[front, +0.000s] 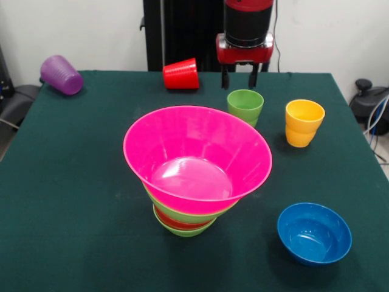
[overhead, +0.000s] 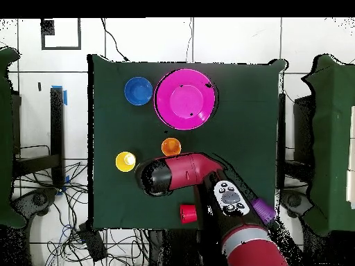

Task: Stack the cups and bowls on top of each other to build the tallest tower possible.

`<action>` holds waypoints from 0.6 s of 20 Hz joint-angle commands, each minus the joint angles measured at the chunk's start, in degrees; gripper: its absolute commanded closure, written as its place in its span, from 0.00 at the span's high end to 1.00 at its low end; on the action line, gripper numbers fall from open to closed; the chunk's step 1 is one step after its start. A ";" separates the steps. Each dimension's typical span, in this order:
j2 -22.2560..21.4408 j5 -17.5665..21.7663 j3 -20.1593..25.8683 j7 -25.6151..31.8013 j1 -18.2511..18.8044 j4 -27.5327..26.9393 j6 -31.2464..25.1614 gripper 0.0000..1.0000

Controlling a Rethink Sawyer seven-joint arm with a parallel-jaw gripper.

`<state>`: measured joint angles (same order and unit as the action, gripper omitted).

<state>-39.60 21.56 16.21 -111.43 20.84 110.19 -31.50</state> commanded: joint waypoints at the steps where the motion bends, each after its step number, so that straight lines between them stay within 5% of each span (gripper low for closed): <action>1: 4.43 4.44 0.85 0.35 -1.28 -4.27 3.09 1.00; 12: 4.60 5.99 0.81 0.57 -1.04 -4.67 3.12 1.00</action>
<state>-37.05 23.70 16.14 -111.43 20.70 108.77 -31.50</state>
